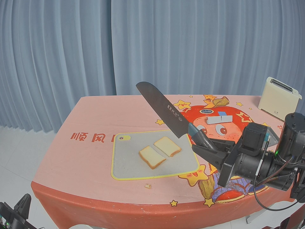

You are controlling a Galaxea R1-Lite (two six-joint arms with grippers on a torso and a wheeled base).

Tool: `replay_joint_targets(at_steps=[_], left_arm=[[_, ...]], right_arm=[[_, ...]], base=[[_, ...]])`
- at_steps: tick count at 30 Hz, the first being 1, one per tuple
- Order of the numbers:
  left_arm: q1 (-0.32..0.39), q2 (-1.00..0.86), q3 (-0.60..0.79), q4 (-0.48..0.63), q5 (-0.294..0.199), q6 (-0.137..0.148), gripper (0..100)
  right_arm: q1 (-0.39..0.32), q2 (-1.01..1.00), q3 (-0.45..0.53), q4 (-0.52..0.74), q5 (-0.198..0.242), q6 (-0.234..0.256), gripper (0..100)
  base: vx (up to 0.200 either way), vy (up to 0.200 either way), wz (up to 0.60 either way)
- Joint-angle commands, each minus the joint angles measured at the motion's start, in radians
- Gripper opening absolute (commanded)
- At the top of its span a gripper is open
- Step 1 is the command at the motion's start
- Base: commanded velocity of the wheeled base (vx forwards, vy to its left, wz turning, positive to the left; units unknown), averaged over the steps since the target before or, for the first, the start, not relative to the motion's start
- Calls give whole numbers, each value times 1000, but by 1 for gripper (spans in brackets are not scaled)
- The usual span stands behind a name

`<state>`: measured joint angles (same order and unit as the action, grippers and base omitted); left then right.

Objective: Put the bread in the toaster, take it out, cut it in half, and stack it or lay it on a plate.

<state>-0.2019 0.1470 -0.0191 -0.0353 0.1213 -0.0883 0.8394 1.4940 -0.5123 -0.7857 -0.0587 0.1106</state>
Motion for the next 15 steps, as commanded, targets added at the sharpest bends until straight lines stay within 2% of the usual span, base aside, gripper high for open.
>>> replay_joint_targets(at_steps=[1,3,4,5,6,7,8,15], left_arm=[[6,-15,18,-9,14,-11,0],[16,-17,18,-9,15,-10,0],[45,-17,19,-9,-6,22,0],[44,-17,19,-5,-22,50,0],[44,-17,19,-5,-22,50,0],[44,-17,18,41,-118,125,0],[44,-17,11,55,-155,137,0],[52,-18,13,51,-138,96,0]], right_arm=[[9,-9,2,-1,2,0,0],[9,-8,2,-1,2,0,0],[12,-8,2,-3,0,0,0],[14,-9,2,-1,0,0,0],[14,-9,2,-1,0,0,0],[14,-11,2,-3,2,0,0],[14,-11,2,-3,2,0,0],[15,-12,-2,-3,0,0,0]], base=[[0,0,0],[0,0,0],[0,0,0],[0,0,0],[0,0,0],[0,0,0],[0,0,0],[0,0,0]])
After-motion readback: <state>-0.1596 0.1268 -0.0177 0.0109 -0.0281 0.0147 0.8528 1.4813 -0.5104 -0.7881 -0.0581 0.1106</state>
